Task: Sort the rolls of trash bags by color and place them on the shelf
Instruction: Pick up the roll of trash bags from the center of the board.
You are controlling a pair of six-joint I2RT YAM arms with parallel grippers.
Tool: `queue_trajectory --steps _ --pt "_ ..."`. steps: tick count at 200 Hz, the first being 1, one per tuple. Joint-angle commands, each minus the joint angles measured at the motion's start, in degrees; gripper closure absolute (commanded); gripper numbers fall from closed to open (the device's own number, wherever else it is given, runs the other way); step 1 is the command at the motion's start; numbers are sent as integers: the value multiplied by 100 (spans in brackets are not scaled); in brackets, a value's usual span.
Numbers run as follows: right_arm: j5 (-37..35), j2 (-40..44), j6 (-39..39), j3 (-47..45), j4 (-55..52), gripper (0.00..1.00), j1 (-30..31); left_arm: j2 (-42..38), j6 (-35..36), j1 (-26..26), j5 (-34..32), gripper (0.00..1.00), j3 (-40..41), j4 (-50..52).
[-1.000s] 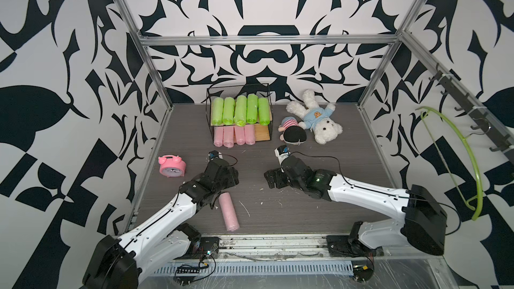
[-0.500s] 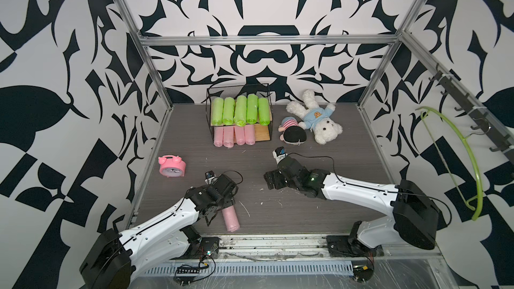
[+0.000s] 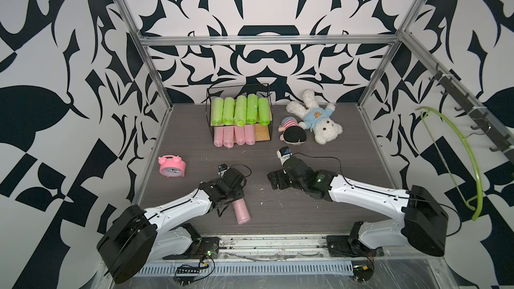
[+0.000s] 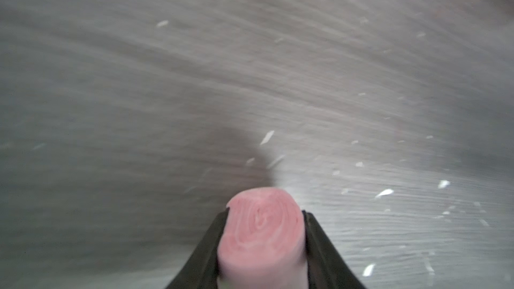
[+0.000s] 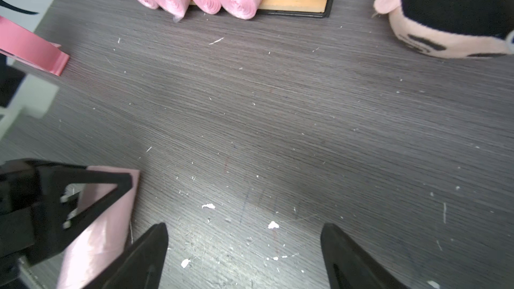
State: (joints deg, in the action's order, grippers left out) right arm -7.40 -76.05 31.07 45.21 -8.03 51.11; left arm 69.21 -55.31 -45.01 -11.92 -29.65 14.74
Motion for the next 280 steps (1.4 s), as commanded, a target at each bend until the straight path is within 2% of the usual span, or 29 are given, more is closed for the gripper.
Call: queue_trajectory --steps 1,12,25,44,66,95,129,159,218,259,280 --pt "1384 319 -8 -346 653 8 -567 232 446 -16 468 61 -627 -1157" --pt "2184 381 75 -487 995 8 -838 332 612 -16 582 61 -849 -1347" --pt "2764 423 101 -532 1230 8 -944 339 772 -8 725 61 -1087 -1479" --pt "3151 458 311 -656 1625 8 -945 552 736 31 788 62 -1342 -1544" --pt "3237 469 942 -999 2475 8 -945 585 304 54 741 63 -1458 -1650" --pt "2882 449 1803 -1386 3768 7 -782 509 -441 54 508 64 -1289 -2151" --pt "1694 371 1885 -1348 3811 6 -152 427 -894 54 195 64 -1190 -2447" --pt "1177 183 1997 -1433 4323 8 112 129 -1138 54 38 64 -1130 -2566" --pt "590 141 1993 -1608 4767 28 225 -36 -1617 124 103 64 -846 -2904" --pt "581 126 1918 -1564 4767 36 233 -57 -1720 160 142 64 -781 -2967" --pt "526 182 1900 -1594 4762 43 236 -65 -1785 202 156 63 -731 -3012"
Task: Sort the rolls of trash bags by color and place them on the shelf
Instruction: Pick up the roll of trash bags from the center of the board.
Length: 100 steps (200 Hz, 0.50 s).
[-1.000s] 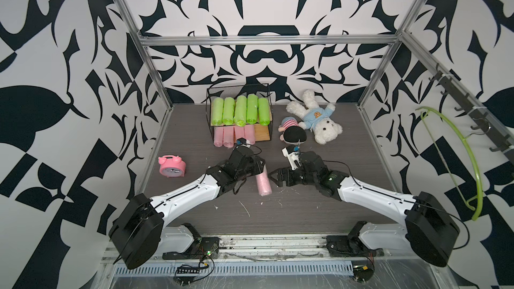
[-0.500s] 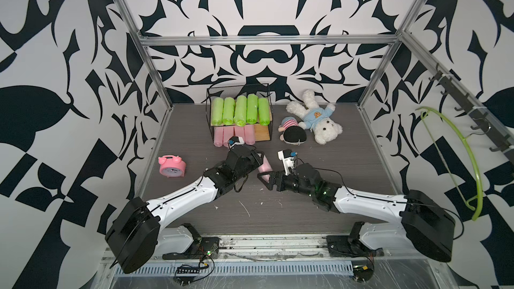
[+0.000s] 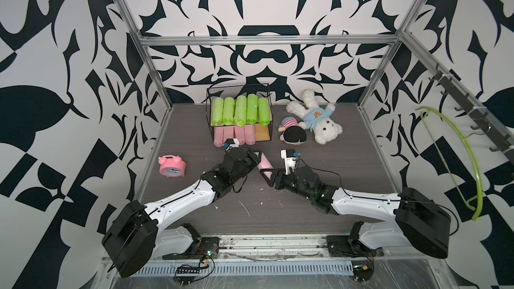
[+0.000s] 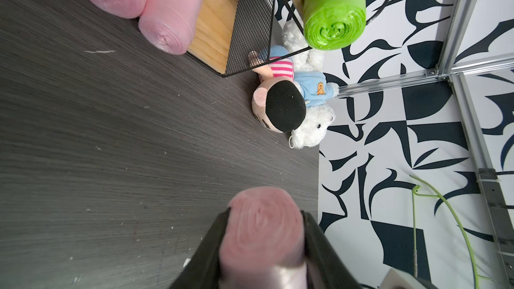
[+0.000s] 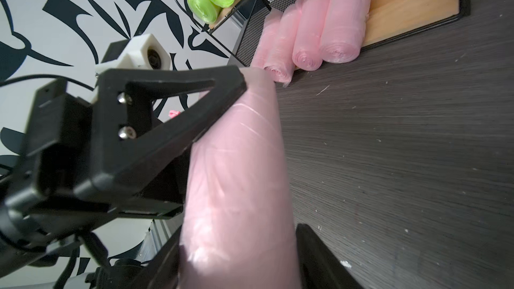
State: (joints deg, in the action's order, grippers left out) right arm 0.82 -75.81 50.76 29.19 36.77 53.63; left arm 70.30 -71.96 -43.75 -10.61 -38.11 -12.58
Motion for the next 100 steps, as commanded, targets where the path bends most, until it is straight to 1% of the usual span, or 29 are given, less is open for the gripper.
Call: queue_trajectory --steps 1,16,26,45,70,82,85,100 --pt "-299 165 -73 3 280 44 -17 -175 -122 81 33 63 117 -284" --pt "-399 265 -146 6 170 49 -17 -165 -125 108 50 60 128 -279" --pt "-471 335 -225 38 40 52 -18 -165 -119 120 67 55 143 -280" --pt "-613 419 -375 168 -284 54 -19 -183 -52 155 66 40 142 -200" --pt "-953 441 -509 360 -758 54 -27 -261 196 346 110 24 141 50" --pt "-1090 397 -569 471 -964 54 -45 -325 393 498 133 19 162 224" --pt "-1282 376 -587 495 -1003 54 -50 -339 457 551 146 19 168 273" --pt "-1514 194 -594 673 -1185 54 -101 -430 766 794 203 17 185 555"
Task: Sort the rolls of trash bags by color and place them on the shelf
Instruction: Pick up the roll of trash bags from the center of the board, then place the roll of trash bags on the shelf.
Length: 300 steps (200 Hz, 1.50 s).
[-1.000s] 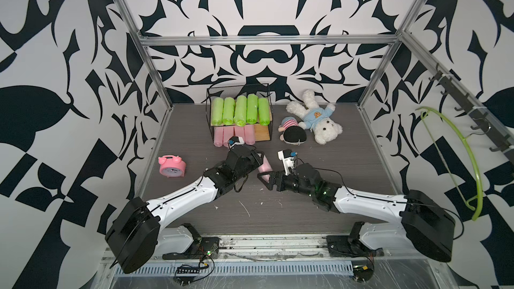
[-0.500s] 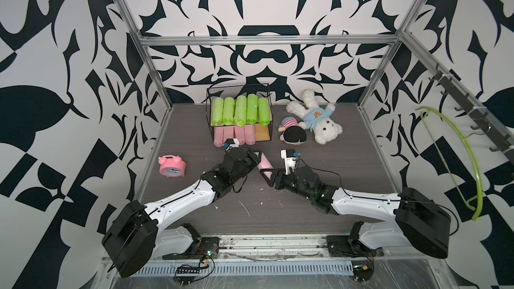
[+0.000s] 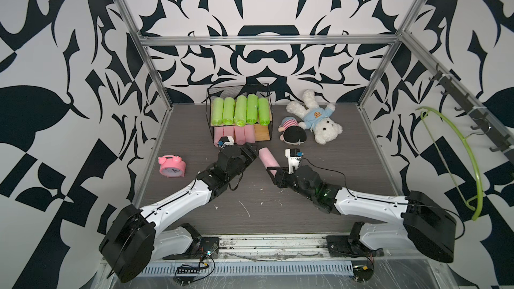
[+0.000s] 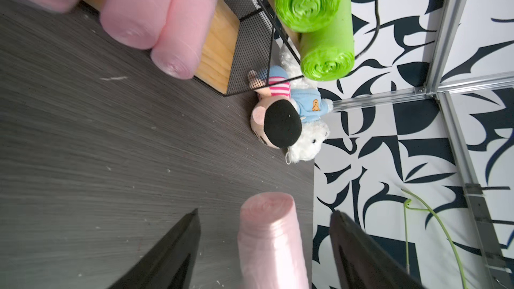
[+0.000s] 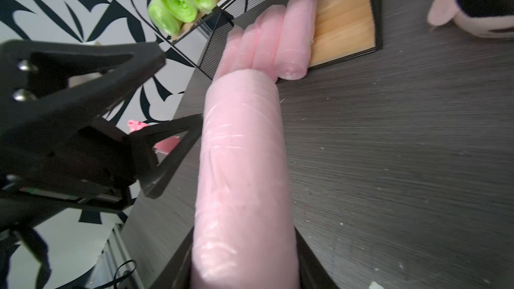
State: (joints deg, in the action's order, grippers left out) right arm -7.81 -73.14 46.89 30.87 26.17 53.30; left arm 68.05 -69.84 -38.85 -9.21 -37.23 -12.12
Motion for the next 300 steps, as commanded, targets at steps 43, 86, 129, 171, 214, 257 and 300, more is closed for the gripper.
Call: queue_trajectory --steps 43,86,129,171,214,257,300 --pt "-959 -1110 -386 1250 -16 55 -202 -652 1444 858 120 17 86 1224" --pt "-1134 -2327 -578 2115 345 55 -387 -1081 2142 940 236 17 -77 1774" --pt "-1506 -3474 -684 2924 696 55 -452 -1189 2365 941 485 17 -206 2142" --pt "-1908 -4065 -725 3332 899 56 -522 -1386 2423 949 517 17 -171 2257" --pt "-1974 -4226 -793 3522 858 56 -644 -1414 2423 949 539 17 -65 2205" --pt "-1947 -4572 -717 3923 747 55 -815 -1360 2471 947 576 17 -38 2155" --pt "-2014 -4962 -777 4409 821 53 -898 -1288 2535 947 622 17 -64 2143"
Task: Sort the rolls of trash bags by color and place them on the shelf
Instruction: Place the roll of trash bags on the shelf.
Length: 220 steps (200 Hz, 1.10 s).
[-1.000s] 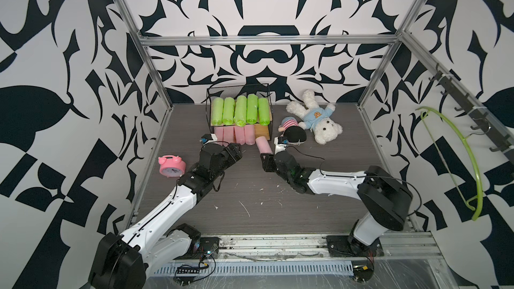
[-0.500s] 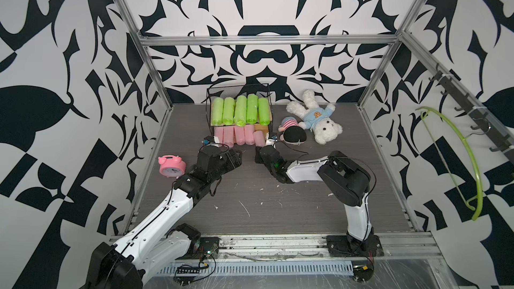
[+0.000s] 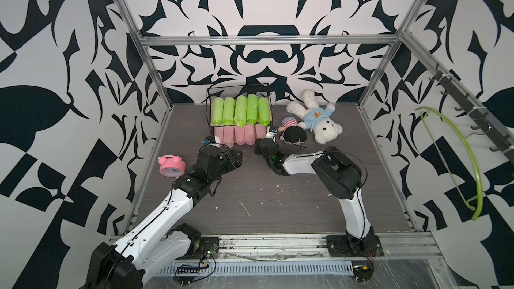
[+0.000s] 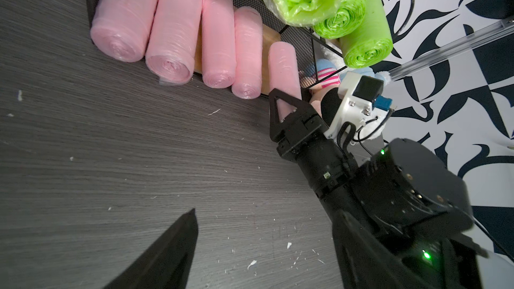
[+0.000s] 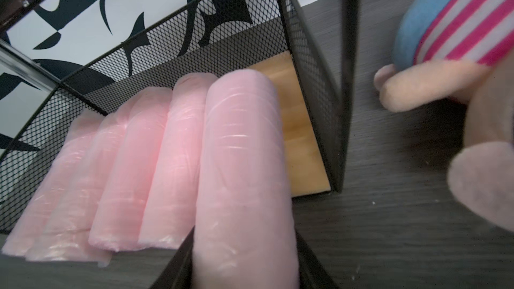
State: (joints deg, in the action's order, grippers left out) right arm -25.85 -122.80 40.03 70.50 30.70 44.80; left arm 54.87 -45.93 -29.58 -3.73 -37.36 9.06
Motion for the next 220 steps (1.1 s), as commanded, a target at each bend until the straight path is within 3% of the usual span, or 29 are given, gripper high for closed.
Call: queue_trajectory --steps 1,106,183,220 --pt "-215 -6 -91 460 368 53 -49 31 145 21 74 17 -47 26" --pt "-325 -524 -106 1029 480 40 -156 -56 234 23 93 16 -82 122" --pt "-245 287 -98 163 366 27 -45 -148 216 27 83 16 19 87" --pt "-341 653 -348 -376 283 27 214 -100 278 23 52 16 63 104"
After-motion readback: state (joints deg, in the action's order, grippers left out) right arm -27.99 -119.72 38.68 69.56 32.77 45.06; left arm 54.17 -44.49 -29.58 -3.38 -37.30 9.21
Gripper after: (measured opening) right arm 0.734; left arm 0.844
